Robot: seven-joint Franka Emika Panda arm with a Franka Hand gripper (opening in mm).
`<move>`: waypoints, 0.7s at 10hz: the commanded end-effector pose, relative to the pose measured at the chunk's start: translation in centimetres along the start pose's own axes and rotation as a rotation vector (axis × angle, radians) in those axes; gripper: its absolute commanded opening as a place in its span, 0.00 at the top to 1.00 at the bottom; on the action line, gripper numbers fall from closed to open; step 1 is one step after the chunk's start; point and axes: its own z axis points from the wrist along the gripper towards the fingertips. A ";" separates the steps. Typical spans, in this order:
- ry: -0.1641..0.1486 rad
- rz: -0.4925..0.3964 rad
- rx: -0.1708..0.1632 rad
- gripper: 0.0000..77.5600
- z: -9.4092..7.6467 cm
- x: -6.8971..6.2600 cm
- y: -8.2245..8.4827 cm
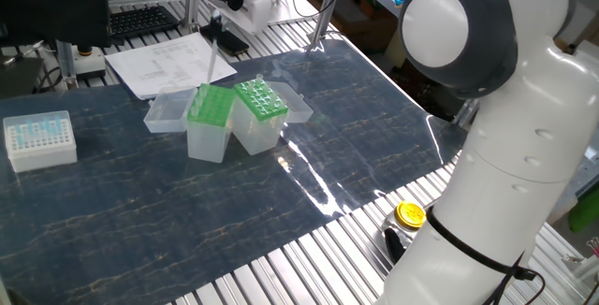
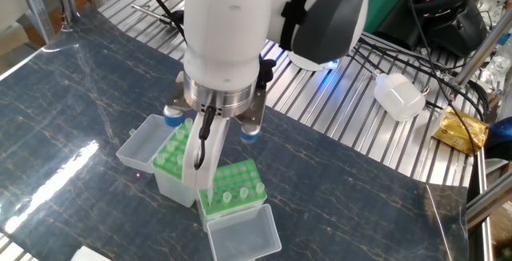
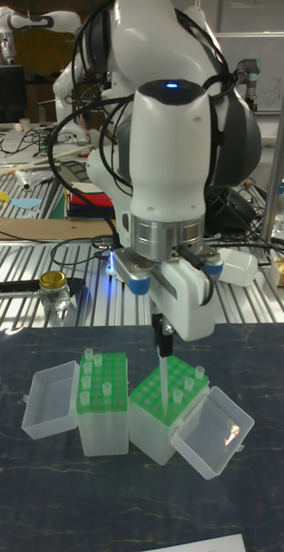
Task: Transfer all large pipette tips from one holder to another
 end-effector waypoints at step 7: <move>0.040 0.016 -0.134 0.98 5.5 2.3 -0.7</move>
